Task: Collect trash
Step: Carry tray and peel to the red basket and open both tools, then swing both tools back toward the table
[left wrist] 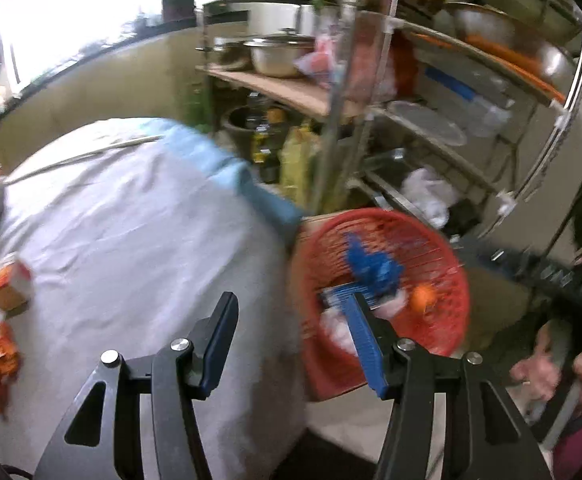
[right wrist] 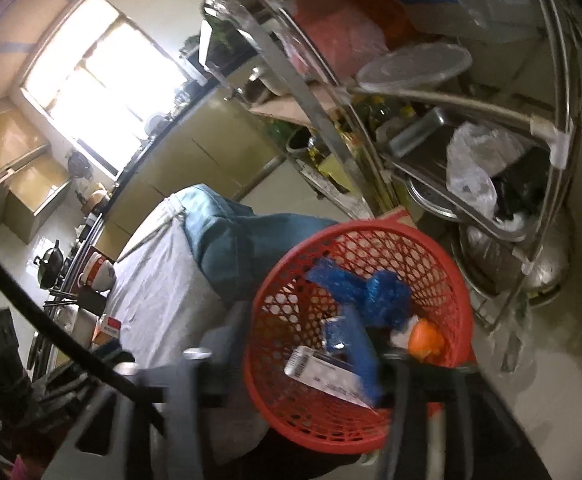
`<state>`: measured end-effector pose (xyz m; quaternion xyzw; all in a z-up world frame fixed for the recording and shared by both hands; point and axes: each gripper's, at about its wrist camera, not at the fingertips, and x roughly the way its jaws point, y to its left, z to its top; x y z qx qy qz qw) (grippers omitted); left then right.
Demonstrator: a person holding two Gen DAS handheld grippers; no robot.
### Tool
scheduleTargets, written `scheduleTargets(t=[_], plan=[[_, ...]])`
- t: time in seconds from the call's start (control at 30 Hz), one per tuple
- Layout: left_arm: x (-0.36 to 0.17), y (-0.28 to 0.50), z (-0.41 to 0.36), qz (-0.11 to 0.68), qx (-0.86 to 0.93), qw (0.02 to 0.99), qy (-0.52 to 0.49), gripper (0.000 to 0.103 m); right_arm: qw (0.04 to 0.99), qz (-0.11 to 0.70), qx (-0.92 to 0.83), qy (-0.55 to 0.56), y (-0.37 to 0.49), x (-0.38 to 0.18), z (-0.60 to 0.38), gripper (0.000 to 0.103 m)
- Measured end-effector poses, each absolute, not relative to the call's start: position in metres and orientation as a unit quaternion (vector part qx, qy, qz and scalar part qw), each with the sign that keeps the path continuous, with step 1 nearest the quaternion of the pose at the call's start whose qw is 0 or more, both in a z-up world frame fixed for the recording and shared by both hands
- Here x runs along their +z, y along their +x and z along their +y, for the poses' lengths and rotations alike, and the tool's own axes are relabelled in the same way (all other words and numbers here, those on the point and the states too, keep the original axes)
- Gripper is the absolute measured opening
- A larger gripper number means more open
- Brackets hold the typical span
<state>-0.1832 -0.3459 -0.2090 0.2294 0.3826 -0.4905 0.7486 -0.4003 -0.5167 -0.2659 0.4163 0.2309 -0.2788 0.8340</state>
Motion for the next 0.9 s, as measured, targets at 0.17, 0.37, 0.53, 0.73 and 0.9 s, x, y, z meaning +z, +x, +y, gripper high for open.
scheduleTargets(t=[0.17,0.37,0.53,0.73,0.9], plan=[[-0.207,-0.167,-0.277,0.354,-0.416,0.797,0.257,0.061,0.855,0.228,-0.248,0.394,-0.377,-0.246,-0.498,0.061],[-0.219,-0.135,-0.159,0.382,-0.283,0.849,0.232,0.063,0.873,0.247,-0.191,0.374,-0.328,-0.232,-0.463,0.061],[-0.222,-0.107,-0.070,0.426,-0.167,0.872,0.172,0.063,0.891,0.271,-0.114,0.347,-0.258,-0.218,-0.411,0.061],[-0.194,-0.090,-0.007,0.396,-0.050,0.906,0.140,0.066,0.920,0.281,-0.024,0.273,-0.187,-0.192,-0.319,0.061],[-0.174,-0.093,0.024,0.362,0.004,0.922,0.135,0.066,0.940,0.282,0.014,0.192,-0.166,-0.180,-0.248,0.061]])
